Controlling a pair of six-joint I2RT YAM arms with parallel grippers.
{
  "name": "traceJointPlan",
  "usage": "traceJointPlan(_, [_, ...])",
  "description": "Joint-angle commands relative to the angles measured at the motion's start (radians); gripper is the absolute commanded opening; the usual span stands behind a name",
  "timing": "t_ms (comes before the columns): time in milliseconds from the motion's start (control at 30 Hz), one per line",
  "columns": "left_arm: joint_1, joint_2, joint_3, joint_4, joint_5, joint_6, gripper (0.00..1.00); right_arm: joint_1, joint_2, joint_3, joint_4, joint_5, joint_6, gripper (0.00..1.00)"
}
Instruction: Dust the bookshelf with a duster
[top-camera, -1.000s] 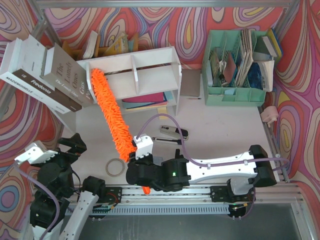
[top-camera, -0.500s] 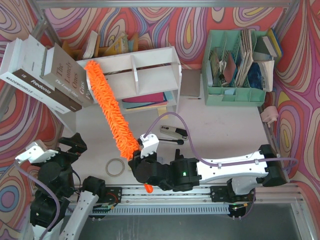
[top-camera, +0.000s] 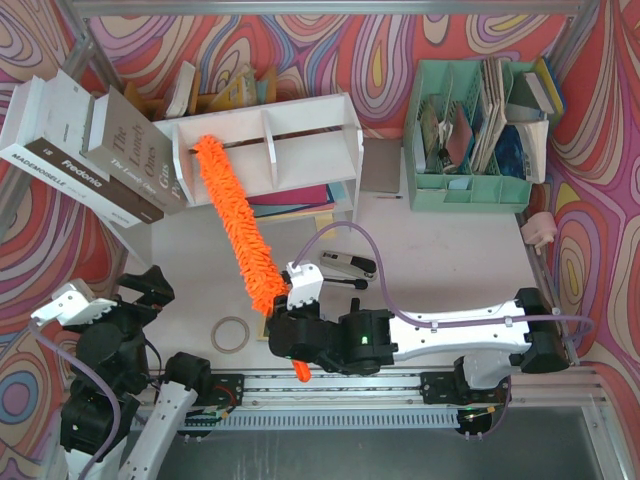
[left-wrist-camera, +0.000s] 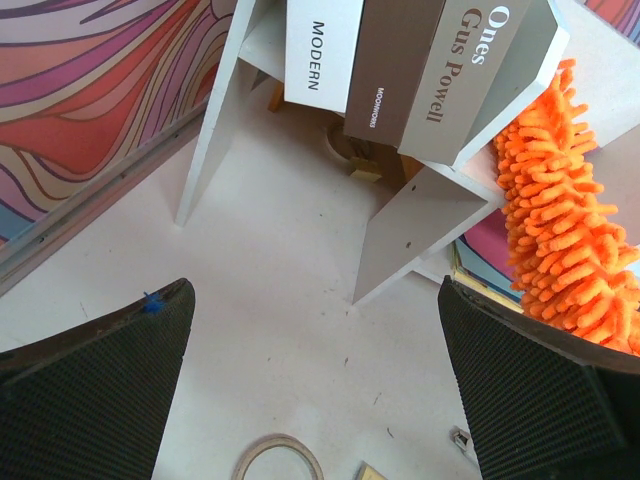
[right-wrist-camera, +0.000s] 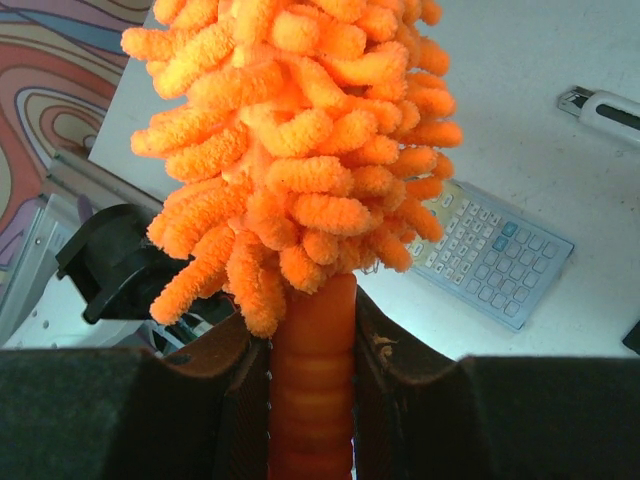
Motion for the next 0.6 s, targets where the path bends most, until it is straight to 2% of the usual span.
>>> traceJointPlan(0, [0.003, 0.001, -0.004, -0.001, 0.000, 0.001, 0.98, -0.002, -0.025, 0.028, 0.005, 0.040, -0.006, 0.00])
traceJointPlan(167, [0.005, 0.008, -0.004, 0.000, 0.002, 0.001, 0.98, 0.012, -0.082, 0.008, 0.050, 0.080, -0.071, 0.00])
traceJointPlan(567, [0.003, 0.005, -0.004, -0.001, -0.005, 0.000, 0.98, 0.015, -0.266, -0.002, -0.081, 0.222, -0.071, 0.00])
